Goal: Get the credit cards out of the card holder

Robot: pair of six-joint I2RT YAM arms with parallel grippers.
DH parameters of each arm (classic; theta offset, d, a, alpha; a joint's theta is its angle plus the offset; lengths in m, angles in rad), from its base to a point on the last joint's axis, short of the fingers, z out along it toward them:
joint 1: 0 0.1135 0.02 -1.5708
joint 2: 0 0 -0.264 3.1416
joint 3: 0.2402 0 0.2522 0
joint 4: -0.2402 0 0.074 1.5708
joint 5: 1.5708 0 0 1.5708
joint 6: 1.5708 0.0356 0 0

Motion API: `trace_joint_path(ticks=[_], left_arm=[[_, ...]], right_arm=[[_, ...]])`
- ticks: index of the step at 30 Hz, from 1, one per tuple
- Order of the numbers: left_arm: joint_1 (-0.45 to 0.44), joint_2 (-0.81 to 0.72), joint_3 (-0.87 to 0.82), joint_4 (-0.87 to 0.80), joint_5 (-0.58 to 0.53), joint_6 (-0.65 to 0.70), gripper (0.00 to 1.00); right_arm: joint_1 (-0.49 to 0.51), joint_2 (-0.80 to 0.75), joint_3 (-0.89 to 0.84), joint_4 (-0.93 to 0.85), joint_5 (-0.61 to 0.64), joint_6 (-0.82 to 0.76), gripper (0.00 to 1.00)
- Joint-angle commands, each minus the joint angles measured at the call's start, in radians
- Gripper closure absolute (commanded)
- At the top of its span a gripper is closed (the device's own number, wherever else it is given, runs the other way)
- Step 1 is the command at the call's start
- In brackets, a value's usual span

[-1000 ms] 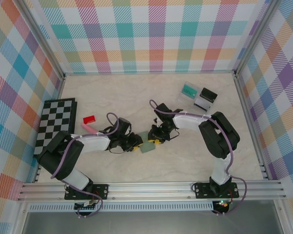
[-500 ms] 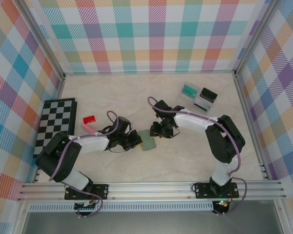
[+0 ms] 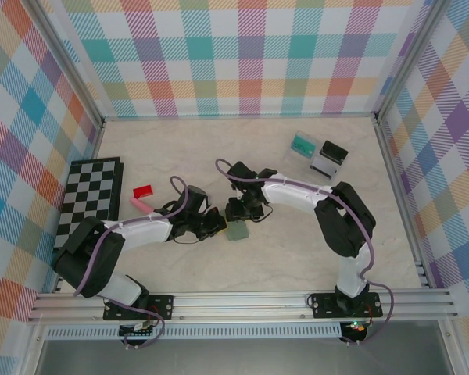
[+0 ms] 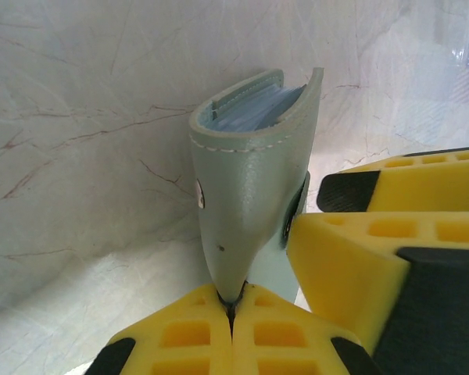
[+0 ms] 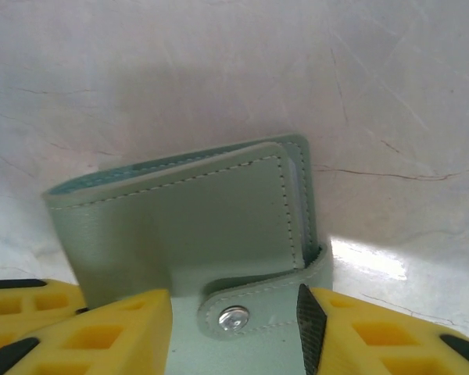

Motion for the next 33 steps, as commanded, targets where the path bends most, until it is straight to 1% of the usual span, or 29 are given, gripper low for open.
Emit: trace_joint_path(ticks=[1,5,10,16,17,19,22,28,33], left_arm=[[0.007,-0.026,0.026,-0.008,0.003,0.019,1.00],[0.007,-0.029,0.023,-0.007,-0.003,0.018,1.00],[0.007,-0.030,0.020,-0.009,-0.009,0.019,1.00],[0.008,-0.040,0.019,-0.039,-0.034,0.019,1.00],[0.007,-0.041,0.020,-0.054,-0.042,0.020,1.00],[0.007,-0.041,0.021,-0.075,-0.059,0.019,1.00],[0.009,-0.035,0.018,-0.085,-0.065,0.014,1.00],[0.010,-0.043,0.008,-0.102,-0.090,0.012,1.00],[0.012,-0.041,-0.001,-0.111,-0.103,0.002,1.00]], right_arm=[[0.003,0.021,0.023,-0.043,-0.003,-0.006,0.55],[0.004,0.032,0.023,-0.056,0.012,0.002,0.58],[0.005,0.032,0.021,-0.065,0.030,0.013,0.60],[0.004,0.032,0.023,-0.093,0.096,0.038,0.64],[0.004,0.032,0.024,-0.099,0.108,0.044,0.65],[0.004,0.033,0.025,-0.112,0.135,0.054,0.70],[0.001,0.035,0.025,-0.132,0.173,0.078,0.74],[-0.005,0.015,0.004,-0.135,0.209,0.119,0.75],[-0.026,0.020,0.000,-0.180,0.236,0.164,0.77]])
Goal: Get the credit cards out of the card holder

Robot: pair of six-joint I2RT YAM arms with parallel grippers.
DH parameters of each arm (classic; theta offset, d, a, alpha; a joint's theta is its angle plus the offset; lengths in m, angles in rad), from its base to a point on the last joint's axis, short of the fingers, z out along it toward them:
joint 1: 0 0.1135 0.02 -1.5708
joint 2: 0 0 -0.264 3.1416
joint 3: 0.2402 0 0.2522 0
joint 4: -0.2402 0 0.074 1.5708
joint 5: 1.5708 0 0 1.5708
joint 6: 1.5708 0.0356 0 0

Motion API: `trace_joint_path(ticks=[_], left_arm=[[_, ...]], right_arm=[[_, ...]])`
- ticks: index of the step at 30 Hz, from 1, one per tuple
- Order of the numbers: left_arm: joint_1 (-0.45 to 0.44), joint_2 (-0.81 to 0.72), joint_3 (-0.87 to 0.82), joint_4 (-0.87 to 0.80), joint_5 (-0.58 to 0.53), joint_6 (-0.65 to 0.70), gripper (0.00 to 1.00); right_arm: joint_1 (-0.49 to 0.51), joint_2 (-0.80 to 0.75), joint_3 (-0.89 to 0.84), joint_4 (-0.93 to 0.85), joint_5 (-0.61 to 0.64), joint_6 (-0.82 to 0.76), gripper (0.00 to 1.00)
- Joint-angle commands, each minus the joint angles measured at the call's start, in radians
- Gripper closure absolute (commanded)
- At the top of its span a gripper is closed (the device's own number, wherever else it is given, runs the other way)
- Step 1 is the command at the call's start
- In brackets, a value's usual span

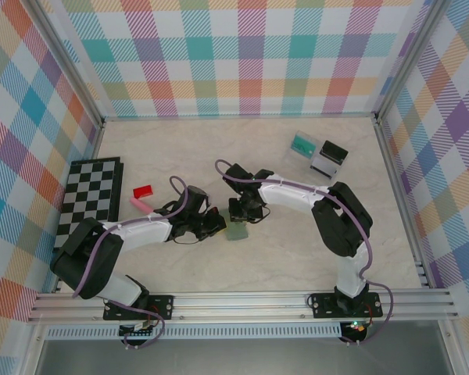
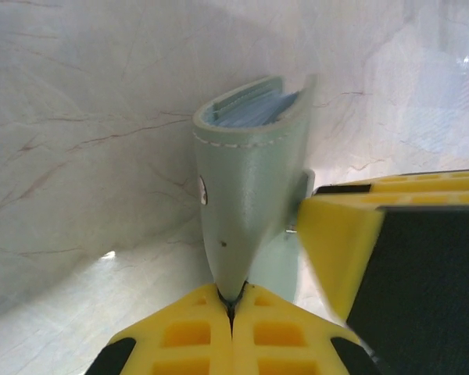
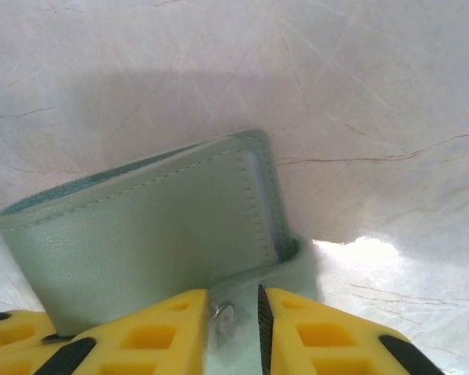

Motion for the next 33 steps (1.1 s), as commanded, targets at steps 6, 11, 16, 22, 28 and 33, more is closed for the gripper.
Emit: trace_joint_path(ticks=[6,11,16,22,28,33], left_arm=[[0.012,-0.026,-0.005,-0.070,-0.052,-0.005,1.00],[0.014,-0.028,0.030,-0.132,-0.062,0.000,0.90],[0.020,-0.064,0.065,-0.199,-0.120,0.013,0.41],[0.054,-0.128,0.125,-0.343,-0.244,0.055,0.14],[0.076,-0.173,0.176,-0.441,-0.371,0.058,0.00],[0.121,-0.186,0.195,-0.462,-0.382,0.051,0.00]], right_arm=[[-0.040,-0.012,-0.023,-0.125,0.122,0.050,0.77],[-0.042,-0.051,-0.049,-0.026,0.027,-0.008,0.70],[-0.047,-0.035,-0.046,0.035,-0.062,-0.048,0.67],[-0.056,-0.045,-0.058,0.070,-0.095,-0.096,0.69],[-0.056,-0.042,-0.048,0.080,-0.082,-0.132,0.79],[-0.056,-0.086,-0.025,0.029,-0.026,-0.164,0.93]])
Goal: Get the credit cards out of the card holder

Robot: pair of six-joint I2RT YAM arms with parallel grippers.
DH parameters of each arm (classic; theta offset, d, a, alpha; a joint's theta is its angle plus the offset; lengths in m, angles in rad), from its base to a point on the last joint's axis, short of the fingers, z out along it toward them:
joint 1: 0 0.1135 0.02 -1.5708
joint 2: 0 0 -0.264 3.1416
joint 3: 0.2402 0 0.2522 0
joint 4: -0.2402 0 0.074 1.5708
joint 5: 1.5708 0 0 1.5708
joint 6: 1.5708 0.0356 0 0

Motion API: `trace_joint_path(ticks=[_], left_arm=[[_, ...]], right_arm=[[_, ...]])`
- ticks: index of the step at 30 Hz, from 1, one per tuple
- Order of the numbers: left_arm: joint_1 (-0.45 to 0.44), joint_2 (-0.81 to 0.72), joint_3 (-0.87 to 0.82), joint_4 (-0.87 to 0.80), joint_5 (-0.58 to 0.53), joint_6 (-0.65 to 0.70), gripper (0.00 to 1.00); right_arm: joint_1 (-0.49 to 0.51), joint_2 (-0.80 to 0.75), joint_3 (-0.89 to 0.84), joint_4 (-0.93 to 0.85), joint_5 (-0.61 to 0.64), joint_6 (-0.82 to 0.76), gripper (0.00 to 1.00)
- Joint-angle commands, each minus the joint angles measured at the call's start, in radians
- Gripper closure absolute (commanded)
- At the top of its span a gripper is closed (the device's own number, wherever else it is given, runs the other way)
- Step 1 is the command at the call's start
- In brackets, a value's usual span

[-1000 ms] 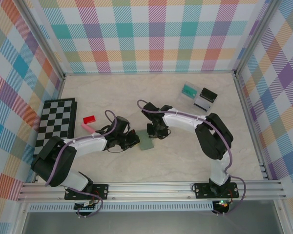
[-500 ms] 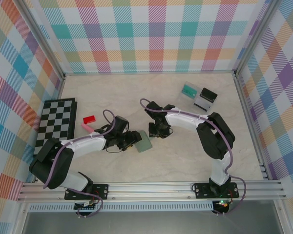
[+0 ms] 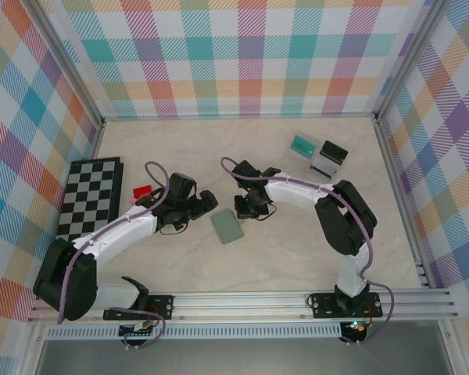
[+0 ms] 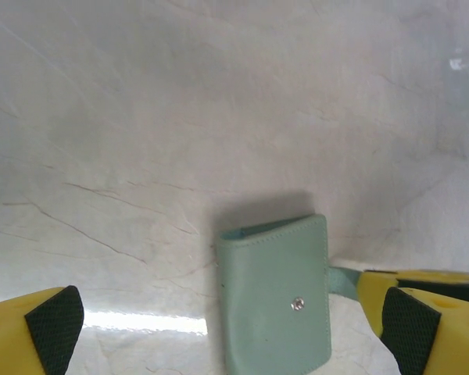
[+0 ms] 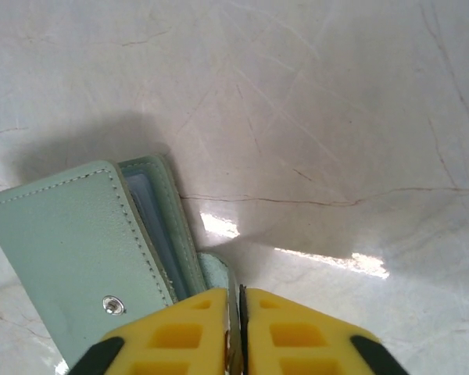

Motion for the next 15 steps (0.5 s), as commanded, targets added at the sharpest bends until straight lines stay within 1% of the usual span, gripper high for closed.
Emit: trace_joint_path(ticks=[1,5,9,11,15], left_arm=[[0.041,-0.019,0.030,-0.056,-0.042,0.002,0.00],[0.066,-0.024,0.026,-0.047,-0.047,0.014,0.00],[0.091,-0.040,0.009,-0.023,-0.038,0.015,0.00],[0.100,-0.044,0.008,-0.022,-0.032,0.021,0.00],[0.108,-0.045,-0.007,-0.007,-0.009,0.013,0.00]], right_arm=[[-0.004,-0.073,0.029,-0.057,0.042,-0.043,0.94],[-0.003,-0.131,0.056,-0.084,0.046,-0.061,0.95],[-0.001,-0.163,0.092,-0.090,0.009,-0.056,0.95],[0.004,-0.169,0.107,-0.083,-0.005,-0.052,0.96],[0.035,-0.160,0.141,-0.068,0.006,-0.044,0.96]])
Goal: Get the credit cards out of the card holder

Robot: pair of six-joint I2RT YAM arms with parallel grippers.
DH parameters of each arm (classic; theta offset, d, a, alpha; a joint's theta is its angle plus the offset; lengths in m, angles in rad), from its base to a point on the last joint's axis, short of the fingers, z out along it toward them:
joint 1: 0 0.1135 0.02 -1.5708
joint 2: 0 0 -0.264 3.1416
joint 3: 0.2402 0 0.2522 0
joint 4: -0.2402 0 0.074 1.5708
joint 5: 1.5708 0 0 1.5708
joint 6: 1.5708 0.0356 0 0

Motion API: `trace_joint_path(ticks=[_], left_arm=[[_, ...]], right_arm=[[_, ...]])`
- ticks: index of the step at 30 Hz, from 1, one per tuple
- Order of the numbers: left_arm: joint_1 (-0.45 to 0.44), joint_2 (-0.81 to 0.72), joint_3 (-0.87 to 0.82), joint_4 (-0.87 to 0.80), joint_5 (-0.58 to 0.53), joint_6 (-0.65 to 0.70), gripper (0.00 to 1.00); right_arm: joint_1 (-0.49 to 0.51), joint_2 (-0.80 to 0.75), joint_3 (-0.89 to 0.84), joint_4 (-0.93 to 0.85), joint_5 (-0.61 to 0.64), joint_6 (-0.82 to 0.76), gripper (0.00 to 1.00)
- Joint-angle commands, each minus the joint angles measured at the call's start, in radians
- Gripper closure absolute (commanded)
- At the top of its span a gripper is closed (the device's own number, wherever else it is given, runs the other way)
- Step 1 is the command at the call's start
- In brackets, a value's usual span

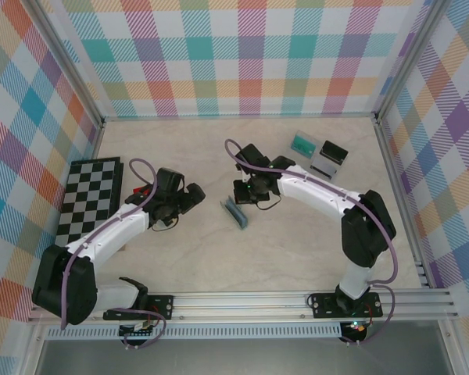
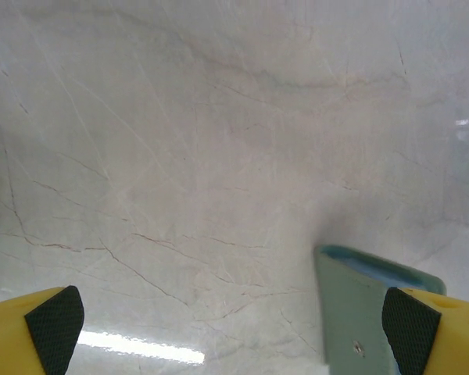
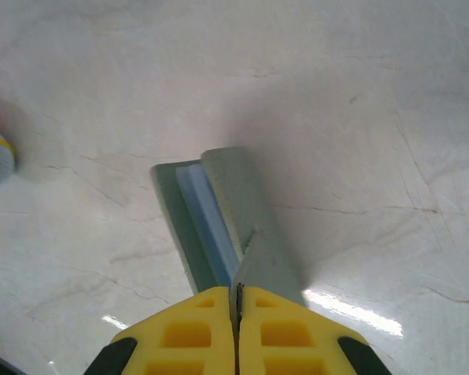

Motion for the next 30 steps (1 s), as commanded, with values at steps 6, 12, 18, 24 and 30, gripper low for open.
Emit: trace_joint_path(ticks=[6,12,18,24,30], left_arm=[[0.011,-0.012,-0.063,0.056,0.047,-0.023,0.00],[0.011,-0.002,-0.074,0.082,0.081,-0.017,0.00],[0.011,0.012,-0.096,0.177,0.170,-0.008,0.05],[0.010,0.064,-0.107,0.296,0.316,-0.005,0.17],[-0.005,0.148,-0.078,0.353,0.416,-0.003,0.34]], right_arm=[[0.057,0.054,0.085,-0.005,-0.007,0.013,0.96],[0.060,0.069,0.098,-0.021,0.041,0.024,0.97],[0.008,0.053,0.045,-0.056,0.104,0.063,0.97],[-0.093,0.017,-0.101,-0.005,0.069,0.084,0.97],[-0.140,0.025,-0.180,0.015,0.086,0.061,0.97]])
